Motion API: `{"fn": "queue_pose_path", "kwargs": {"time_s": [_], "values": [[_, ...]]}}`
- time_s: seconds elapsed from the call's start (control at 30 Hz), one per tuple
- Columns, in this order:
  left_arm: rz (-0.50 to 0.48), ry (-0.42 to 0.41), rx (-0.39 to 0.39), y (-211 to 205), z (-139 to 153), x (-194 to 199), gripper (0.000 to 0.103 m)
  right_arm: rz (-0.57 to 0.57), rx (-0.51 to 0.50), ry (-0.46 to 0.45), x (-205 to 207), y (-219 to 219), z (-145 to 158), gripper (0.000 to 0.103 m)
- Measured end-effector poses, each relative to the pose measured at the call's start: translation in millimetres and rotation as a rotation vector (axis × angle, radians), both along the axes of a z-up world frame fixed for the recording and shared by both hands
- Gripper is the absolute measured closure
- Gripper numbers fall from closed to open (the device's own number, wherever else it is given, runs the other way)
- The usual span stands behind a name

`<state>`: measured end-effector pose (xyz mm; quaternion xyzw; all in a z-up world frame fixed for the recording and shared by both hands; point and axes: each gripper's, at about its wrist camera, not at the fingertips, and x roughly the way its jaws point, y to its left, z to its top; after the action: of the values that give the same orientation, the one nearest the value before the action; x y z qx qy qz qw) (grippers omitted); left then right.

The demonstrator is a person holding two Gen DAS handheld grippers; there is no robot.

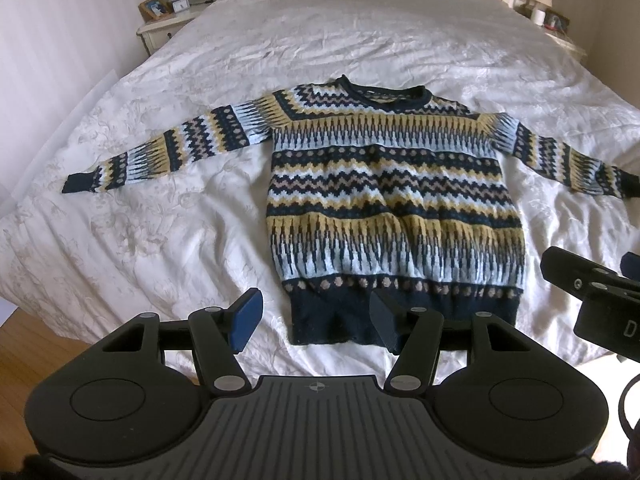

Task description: Fold small clothes

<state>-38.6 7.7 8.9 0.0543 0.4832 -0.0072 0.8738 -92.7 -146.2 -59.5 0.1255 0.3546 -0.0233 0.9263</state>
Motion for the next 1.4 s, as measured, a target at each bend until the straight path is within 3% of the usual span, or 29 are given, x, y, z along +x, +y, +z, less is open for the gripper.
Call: {"fn": "queue_pose_path", "kwargs": {"time_s": [0.83, 1.1, 1.4], "values": [[0.005, 0.114, -0.024, 12, -20, 41, 0.045, 0.001, 0.032, 0.075, 32, 2, -17, 0.005], [-0.020, 0.157, -0.045, 5, -30, 78, 0.049, -0.012, 0.062, 0.112, 65, -13, -29, 0.006], [-0.053, 0.189, -0.046, -10, -44, 139, 0.055, -0.038, 0.093, 0.140, 128, -44, -42, 0.011]]}}
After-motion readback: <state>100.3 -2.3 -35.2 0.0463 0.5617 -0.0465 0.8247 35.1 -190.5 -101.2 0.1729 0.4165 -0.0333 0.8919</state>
